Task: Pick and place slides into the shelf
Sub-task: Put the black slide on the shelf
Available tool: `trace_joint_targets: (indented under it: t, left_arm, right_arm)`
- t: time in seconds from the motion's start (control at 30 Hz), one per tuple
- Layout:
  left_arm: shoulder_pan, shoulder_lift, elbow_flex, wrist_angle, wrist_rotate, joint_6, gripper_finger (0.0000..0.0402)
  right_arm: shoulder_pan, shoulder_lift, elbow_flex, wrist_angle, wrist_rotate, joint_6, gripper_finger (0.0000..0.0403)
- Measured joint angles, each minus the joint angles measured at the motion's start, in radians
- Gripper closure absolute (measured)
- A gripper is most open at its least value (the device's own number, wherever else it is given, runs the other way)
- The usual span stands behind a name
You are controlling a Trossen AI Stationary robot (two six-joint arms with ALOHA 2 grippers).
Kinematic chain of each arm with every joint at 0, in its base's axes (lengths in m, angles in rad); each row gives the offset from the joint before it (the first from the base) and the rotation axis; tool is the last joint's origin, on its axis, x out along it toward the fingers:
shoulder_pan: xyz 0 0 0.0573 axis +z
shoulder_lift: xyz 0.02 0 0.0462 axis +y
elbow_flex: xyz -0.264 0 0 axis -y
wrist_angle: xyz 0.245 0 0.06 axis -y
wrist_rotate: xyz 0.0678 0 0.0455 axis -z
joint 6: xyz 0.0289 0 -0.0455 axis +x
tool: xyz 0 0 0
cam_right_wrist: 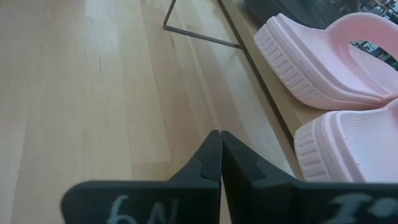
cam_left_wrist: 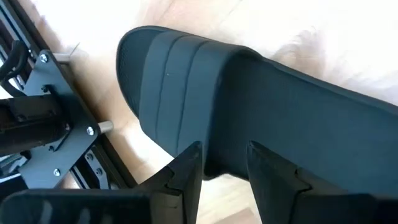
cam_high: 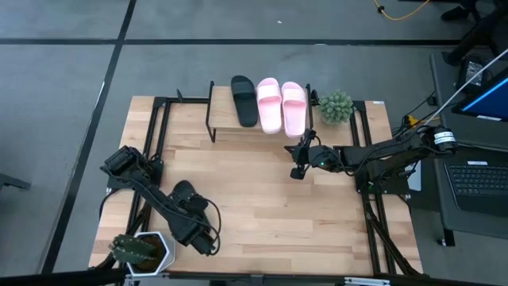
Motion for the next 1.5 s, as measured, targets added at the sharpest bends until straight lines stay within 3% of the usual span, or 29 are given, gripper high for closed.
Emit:
trace_joint_targets:
  t: [0.47, 0.83, 1.27, 1.5]
  left_arm:
    - [0.021, 0.000, -0.052, 0.001, 0.016, -0.006, 0.0288]
    - [0.020, 0.000, -0.051, -0.020, 0.062, -0.061, 0.0395]
    - [0.020, 0.000, -0.051, -0.018, 0.060, -0.079, 0.0396]
    - [0.021, 0.000, -0.052, -0.007, 0.053, -0.079, 0.0372]
  right_arm:
    - [0.000, 0.000, 0.000, 0.000, 0.000, 0.000, 0.0398]
    - [0.000, 0.000, 0.000, 0.003, 0.000, 0.000, 0.0398]
    - [0.000, 0.000, 0.000, 0.003, 0.000, 0.000, 0.0398]
    - [0.000, 0.000, 0.000, 0.003, 0.000, 0.000, 0.0398]
